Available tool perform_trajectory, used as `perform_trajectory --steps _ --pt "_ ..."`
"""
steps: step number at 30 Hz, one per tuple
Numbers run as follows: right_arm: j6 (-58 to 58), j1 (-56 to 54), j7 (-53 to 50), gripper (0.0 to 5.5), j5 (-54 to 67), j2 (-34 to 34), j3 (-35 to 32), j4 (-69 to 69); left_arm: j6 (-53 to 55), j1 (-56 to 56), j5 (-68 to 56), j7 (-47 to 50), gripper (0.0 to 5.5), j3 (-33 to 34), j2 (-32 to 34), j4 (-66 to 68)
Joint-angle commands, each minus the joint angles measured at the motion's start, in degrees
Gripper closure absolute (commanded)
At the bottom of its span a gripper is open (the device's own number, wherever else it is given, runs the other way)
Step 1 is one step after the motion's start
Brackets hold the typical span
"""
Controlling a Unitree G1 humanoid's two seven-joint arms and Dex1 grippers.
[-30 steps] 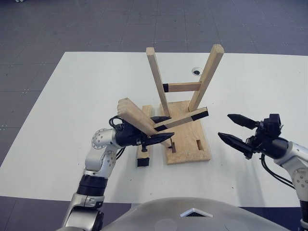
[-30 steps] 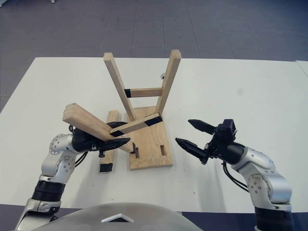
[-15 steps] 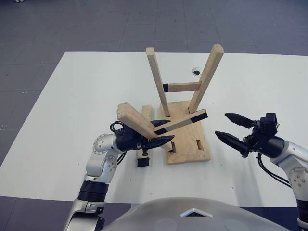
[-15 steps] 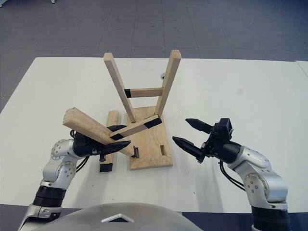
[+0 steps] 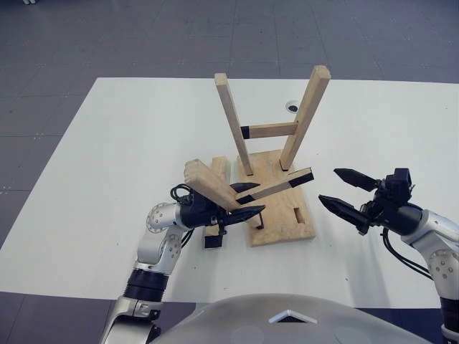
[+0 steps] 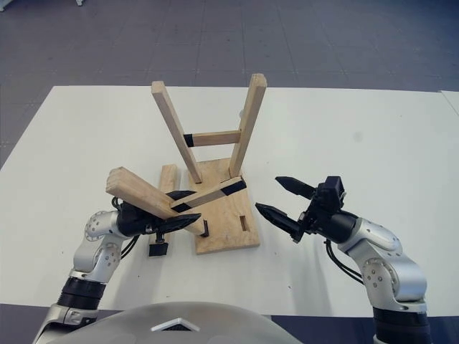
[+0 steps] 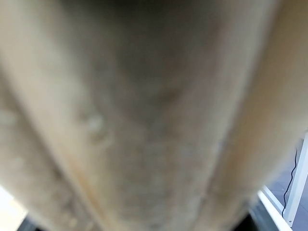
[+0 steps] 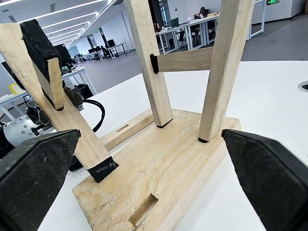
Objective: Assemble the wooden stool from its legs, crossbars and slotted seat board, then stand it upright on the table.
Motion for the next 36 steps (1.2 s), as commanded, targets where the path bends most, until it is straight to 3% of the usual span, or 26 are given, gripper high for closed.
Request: perform_trajectory --steps 1,12,19,23,28,32,36 --pt "0.1 0.1 -0.2 0.04 -0.5 0.1 -0.4 -0.8 -0.8 -1.8 3.3 -0.3 3.47 0.6 2.3 4.4" --pt "0.5 0.4 0.3 0.04 -0.2 -1.2 -2.3 -0.3 -14.2 0.4 15.1 -2.2 3.47 -8.4 6.1 9.5" --pt "0.8 0.5 0.1 0.04 -0.7 -1.9 -4.1 0.6 -6.1 0.5 9.8 -4.5 3.47 -12.0 9.1 11.2" --pt "1.4 -0.8 -2.6 0.04 -0.6 -3.0 -8.7 3.6 2.8 -0.2 6.3 -4.1 3.47 -12.8 11.0 11.1" --pt "3.3 -2.9 -9.2 0.04 0.0 -1.9 -12.5 6.4 10.0 -0.9 5.6 -2.9 3.47 -14.6 13.7 9.6" --pt "7.1 -8.2 -25.2 0.04 0.9 2.0 -17.1 9.9 4.3 -0.6 12.8 0.5 3.47 -16.7 14.9 9.9" --pt "9.2 -9.4 -33.2 0.04 3.9 4.9 -17.4 3.2 0.3 -0.3 19.1 4.2 3.47 -19.0 15.5 11.1"
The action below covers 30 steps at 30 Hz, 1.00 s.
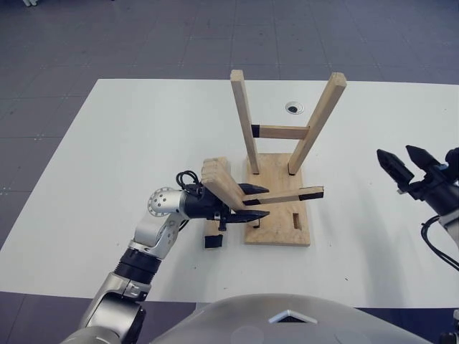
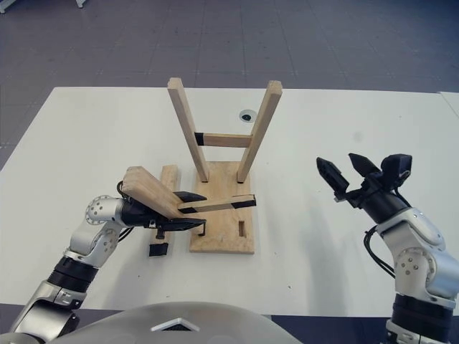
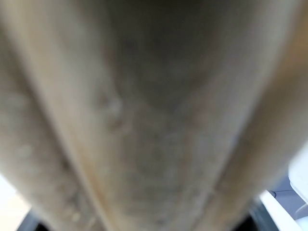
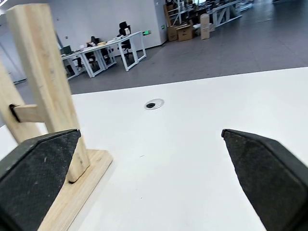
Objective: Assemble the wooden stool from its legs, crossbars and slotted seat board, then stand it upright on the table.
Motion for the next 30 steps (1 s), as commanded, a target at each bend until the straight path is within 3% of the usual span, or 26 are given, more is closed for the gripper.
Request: perform_trajectory --steps 1,12,14,18,24,30 --pt "4.3 -3.0 -10.3 0.04 3.9 4.0 -1.6 -7.5 1.5 7.0 22.1 4.7 3.47 -9.6 6.8 8.4" --pt "5.8 -3.7 -16.8 0.04 9.3 4.5 -0.6 -15.2 -11.0 9.5 31.5 17.1 3.47 -13.2 5.6 16.0" --pt "5.8 -3.8 -17.3 0.04 9.8 4.2 -0.4 -15.5 -8.2 9.3 30.3 17.7 3.47 -14.0 6.2 15.3" --pt "6.1 -4.3 -17.4 0.04 10.8 3.6 0.3 -15.6 8.4 10.1 20.9 18.5 3.47 -15.4 8.9 4.7" --pt "6.5 -4.9 -17.4 0.04 11.2 3.5 1.5 -15.6 22.4 8.1 11.6 11.6 3.47 -17.7 14.0 -2.1" --pt "6.5 -5.0 -17.4 0.04 11.4 3.5 1.8 -16.0 20.7 6.8 11.4 10.0 3.47 -17.6 14.4 -0.9"
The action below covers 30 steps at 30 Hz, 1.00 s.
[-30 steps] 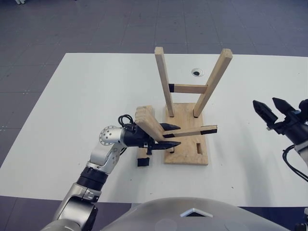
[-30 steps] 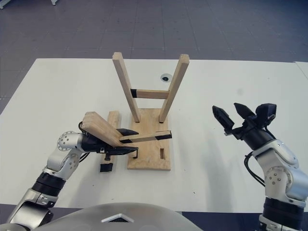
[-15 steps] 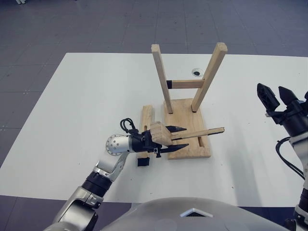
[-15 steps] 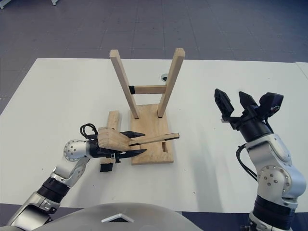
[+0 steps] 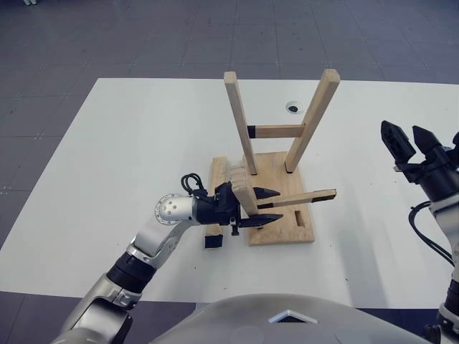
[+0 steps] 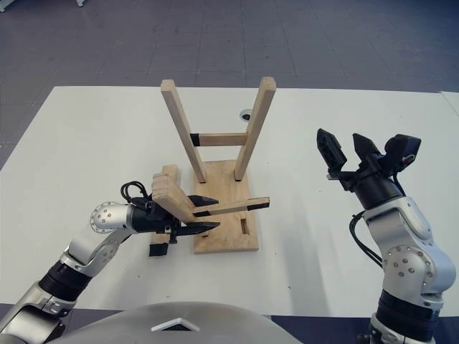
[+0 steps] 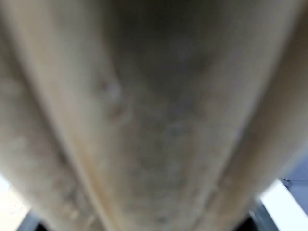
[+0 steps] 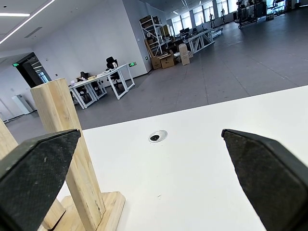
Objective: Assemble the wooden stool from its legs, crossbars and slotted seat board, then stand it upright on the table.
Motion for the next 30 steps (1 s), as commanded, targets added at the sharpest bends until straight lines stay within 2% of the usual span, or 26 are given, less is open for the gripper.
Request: perform_trajectory --steps 1,7,9,14,21,22,26,30 --pt "3.1 -3.4 -1.0 0.04 2.3 -0.7 1.3 -2.7 14.3 7.0 8.8 -4.8 3.47 -8.5 7.5 8.8" --pt "3.4 -3.5 -1.2 0.04 2.1 -0.7 0.8 -2.5 -2.2 9.5 15.8 2.3 3.47 -4.9 3.4 11.1" --pt "3.4 -3.5 -1.3 0.04 2.2 -0.6 0.5 -2.6 -4.7 10.0 18.2 5.0 3.47 -4.5 2.4 12.4" --pt "3.3 -3.3 -1.3 0.04 2.2 -0.6 0.3 -2.7 -4.6 10.2 19.7 8.2 3.47 -4.5 1.2 12.5" --pt "3.1 -3.1 -1.4 0.04 1.8 -0.5 0.8 -2.7 -1.3 9.3 17.1 5.9 3.47 -5.3 2.5 10.9" --pt "3.1 -3.0 -1.3 0.0 1.7 -0.4 0.9 -2.6 -0.6 9.0 16.8 5.4 3.11 -5.4 2.9 10.4" --pt "3.0 -2.7 -1.4 0.0 1.4 -0.1 1.2 -2.5 5.7 7.5 14.9 3.0 2.5 -4.5 3.9 6.7" --pt "3.0 -2.5 -1.6 0.0 1.5 0.1 1.2 -2.8 7.2 7.8 15.7 3.3 1.79 -2.9 3.4 5.4"
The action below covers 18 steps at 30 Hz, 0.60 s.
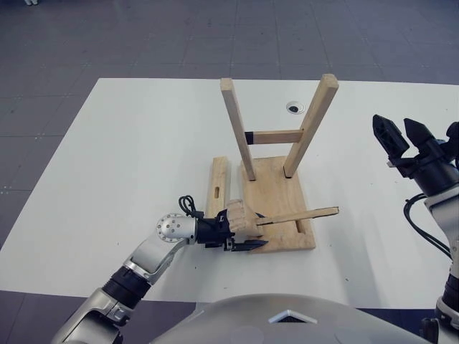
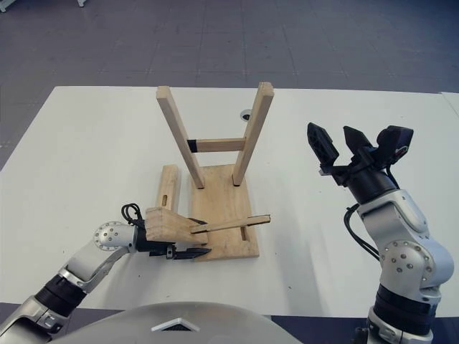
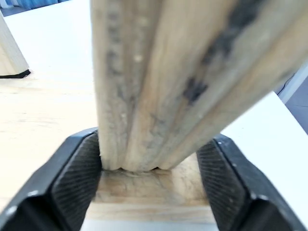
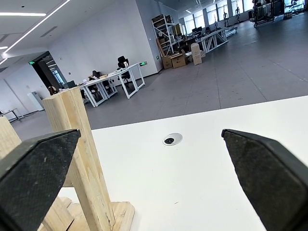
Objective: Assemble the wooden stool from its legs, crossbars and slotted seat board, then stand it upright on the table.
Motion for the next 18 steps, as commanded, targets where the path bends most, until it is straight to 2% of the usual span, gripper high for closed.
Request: perform_trajectory --steps 1,8,11,18 --pt "0.8 -0.1 -0.4 0.0 0.0 0.1 -0.1 -0.7 4.1 1.8 3.5 0.2 1.65 0.2 0.9 1.2" --pt "0.5 0.3 -0.5 0.0 -0.2 0.5 0.0 -1.2 5.0 0.7 2.5 1.7 0.59 4.8 -0.6 -2.2" --pt "0.3 0.5 -0.6 0.0 -0.2 0.6 -0.2 -1.2 5.6 0.0 0.7 2.3 0.07 9.3 -0.7 -4.5" --pt "0.0 0.8 -0.7 0.0 -0.2 0.6 -0.6 -1.3 7.1 2.6 -2.6 0.9 0.01 17.1 1.7 -10.8"
